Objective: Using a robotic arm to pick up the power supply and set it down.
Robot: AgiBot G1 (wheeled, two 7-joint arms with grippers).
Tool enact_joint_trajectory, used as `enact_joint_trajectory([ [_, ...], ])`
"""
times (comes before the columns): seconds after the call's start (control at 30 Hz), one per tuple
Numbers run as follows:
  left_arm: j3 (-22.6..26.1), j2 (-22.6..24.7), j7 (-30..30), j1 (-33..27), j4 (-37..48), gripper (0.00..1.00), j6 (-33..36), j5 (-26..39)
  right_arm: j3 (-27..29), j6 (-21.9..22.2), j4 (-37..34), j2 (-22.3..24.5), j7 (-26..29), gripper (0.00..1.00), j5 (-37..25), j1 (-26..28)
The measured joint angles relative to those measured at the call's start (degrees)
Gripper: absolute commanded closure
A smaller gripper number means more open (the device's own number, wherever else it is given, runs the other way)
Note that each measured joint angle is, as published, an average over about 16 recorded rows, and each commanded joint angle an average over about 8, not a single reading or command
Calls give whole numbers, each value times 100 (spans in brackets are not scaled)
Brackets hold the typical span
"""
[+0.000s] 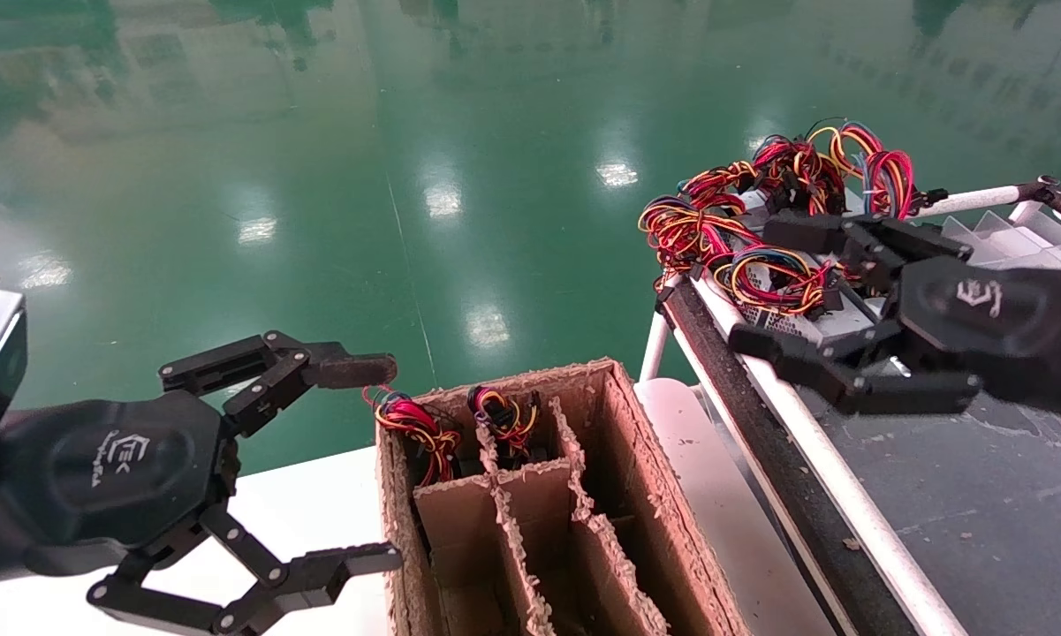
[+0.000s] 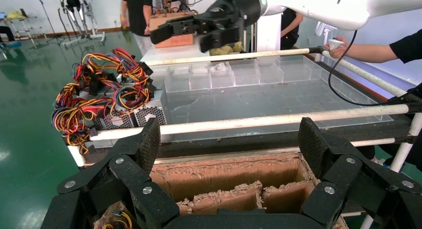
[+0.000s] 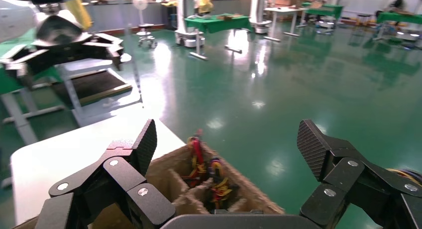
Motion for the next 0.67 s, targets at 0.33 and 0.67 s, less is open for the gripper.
enact_joint_trajectory([
  [0.33, 1, 0, 0, 0, 0, 0, 0, 0, 266, 79, 1175, 121, 156, 0, 166, -687],
  [0.67, 1, 0, 0, 0, 0, 0, 0, -1, 438, 130, 1937, 200, 257, 0, 274, -1134],
])
